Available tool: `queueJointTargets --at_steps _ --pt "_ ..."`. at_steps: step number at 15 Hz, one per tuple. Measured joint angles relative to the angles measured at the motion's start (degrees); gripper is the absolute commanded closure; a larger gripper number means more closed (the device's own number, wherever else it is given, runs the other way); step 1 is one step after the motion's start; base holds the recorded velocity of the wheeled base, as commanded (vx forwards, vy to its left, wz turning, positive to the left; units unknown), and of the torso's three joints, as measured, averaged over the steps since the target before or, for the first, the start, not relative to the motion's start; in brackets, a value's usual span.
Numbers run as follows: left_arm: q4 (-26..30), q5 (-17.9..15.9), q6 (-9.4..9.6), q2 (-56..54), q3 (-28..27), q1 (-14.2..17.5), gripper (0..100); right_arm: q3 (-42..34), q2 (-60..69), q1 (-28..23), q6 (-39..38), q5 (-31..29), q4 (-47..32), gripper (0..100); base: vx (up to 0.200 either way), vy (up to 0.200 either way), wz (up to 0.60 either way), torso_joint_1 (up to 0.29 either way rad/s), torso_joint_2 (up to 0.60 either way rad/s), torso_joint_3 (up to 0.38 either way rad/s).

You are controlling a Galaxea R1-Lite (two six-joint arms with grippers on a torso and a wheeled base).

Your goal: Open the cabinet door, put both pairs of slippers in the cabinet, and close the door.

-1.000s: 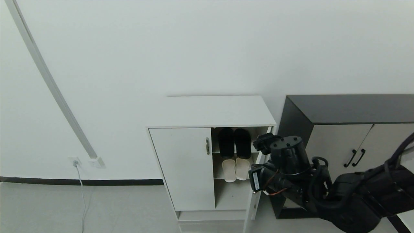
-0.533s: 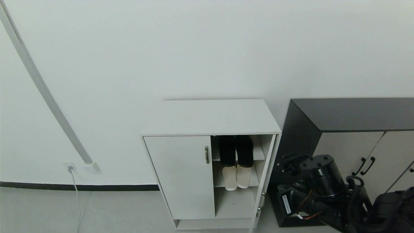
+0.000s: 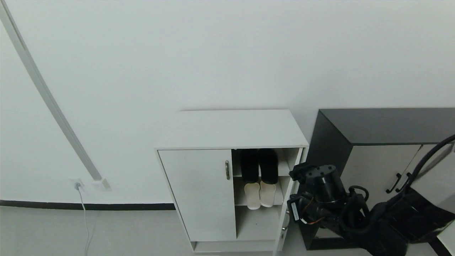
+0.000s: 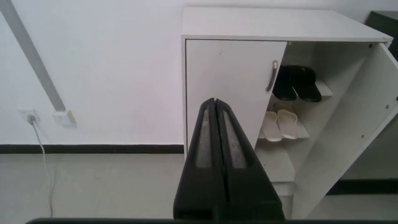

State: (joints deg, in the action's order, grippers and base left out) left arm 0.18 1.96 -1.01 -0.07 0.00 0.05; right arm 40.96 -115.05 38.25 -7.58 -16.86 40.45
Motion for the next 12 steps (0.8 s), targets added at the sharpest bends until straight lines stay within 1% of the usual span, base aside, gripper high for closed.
queueJointTargets --at_steps 8,12 --pt "0.0 0.0 -0.02 0.0 0.0 0.0 100 10.1 -9.3 -1.0 -0.2 0.4 1.3 100 0.000 0.000 0.00 0.000 0.00 0.000" --pt "0.0 0.0 -0.02 0.0 0.0 0.0 100 17.6 -14.1 -1.3 -0.2 0.5 1.3 100 0.000 0.000 0.00 0.000 0.00 0.000"
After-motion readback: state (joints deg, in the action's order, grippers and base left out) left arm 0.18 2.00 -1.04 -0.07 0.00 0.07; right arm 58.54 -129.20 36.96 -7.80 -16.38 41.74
